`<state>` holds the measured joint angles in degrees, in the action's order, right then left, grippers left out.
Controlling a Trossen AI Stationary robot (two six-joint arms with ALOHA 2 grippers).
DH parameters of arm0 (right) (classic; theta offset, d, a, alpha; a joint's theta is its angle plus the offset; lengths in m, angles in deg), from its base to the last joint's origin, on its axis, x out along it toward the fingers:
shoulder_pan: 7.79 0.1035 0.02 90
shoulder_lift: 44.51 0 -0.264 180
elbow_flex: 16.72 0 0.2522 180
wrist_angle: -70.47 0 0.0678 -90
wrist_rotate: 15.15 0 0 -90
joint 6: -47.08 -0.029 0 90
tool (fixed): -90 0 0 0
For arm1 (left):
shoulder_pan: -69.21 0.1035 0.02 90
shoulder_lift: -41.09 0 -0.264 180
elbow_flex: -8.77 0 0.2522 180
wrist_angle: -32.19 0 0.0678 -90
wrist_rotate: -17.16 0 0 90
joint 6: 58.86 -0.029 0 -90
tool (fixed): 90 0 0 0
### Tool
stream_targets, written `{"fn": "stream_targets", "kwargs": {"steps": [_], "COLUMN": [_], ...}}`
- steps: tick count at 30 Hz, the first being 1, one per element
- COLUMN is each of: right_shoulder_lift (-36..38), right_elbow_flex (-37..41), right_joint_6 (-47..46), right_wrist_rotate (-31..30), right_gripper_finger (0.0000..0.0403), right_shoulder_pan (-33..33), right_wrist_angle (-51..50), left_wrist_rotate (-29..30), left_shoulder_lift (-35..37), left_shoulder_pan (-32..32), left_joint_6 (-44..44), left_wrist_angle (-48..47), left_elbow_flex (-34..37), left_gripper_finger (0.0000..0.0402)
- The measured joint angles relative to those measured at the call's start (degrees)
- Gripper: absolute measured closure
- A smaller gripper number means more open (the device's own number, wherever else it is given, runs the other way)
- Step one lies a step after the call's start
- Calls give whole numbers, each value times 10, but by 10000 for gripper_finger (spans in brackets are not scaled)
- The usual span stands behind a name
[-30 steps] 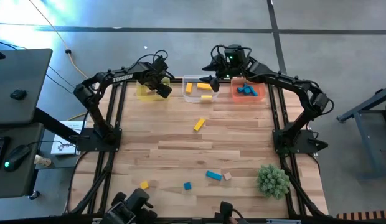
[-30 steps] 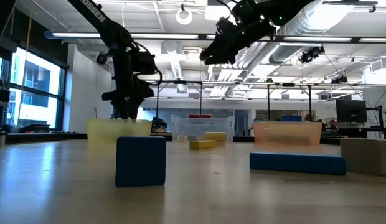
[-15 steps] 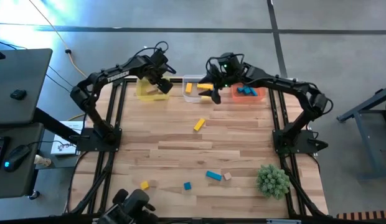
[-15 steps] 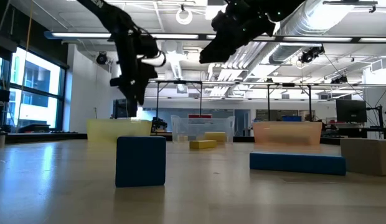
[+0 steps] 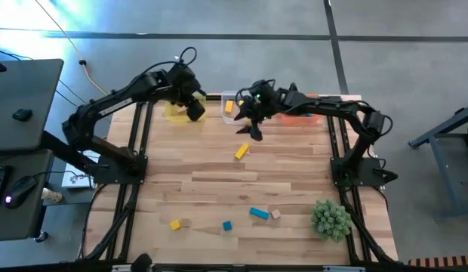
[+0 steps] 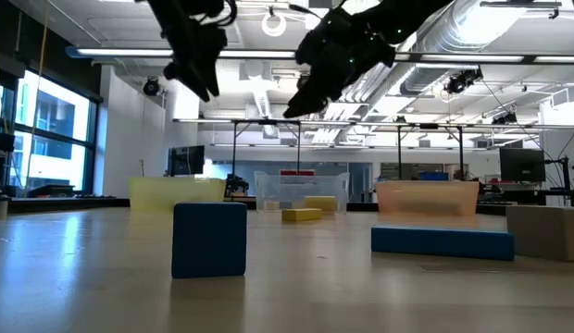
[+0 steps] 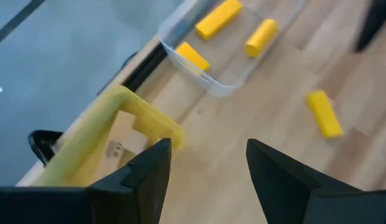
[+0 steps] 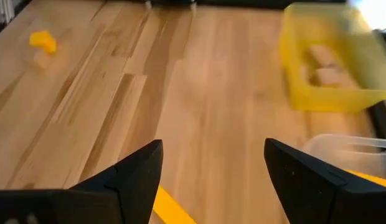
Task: Sort & place blocks by color
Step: Put the top yellow block into the transparent bin
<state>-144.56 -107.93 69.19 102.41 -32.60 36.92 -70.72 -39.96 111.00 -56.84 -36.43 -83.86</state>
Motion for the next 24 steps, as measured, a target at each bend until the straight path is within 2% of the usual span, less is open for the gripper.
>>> {"fn": "stream_targets", "kwargs": {"steps": [8,13,24], "right_shoulder_lift": [-58,-86,-123], "right_elbow_flex": [0,0,0], "right_joint_6": [38,69,183], "right_wrist_rotate": [-6,-12,-116], "right_gripper_finger": [137,146,153], "right_shoulder_pan": [36,51,74], "right_wrist_angle": [-21,-33,-94], "left_wrist_rotate": [-1,-1,0], "left_shoulder_lift": [51,71,80], "left_shoulder_pan": [-60,-90,-143], "left_joint_6": [43,76,117], "left_wrist_angle": [-72,-82,-79], "left_elbow_flex": [16,55,117], "left_gripper_finger": [202,202,202]}}
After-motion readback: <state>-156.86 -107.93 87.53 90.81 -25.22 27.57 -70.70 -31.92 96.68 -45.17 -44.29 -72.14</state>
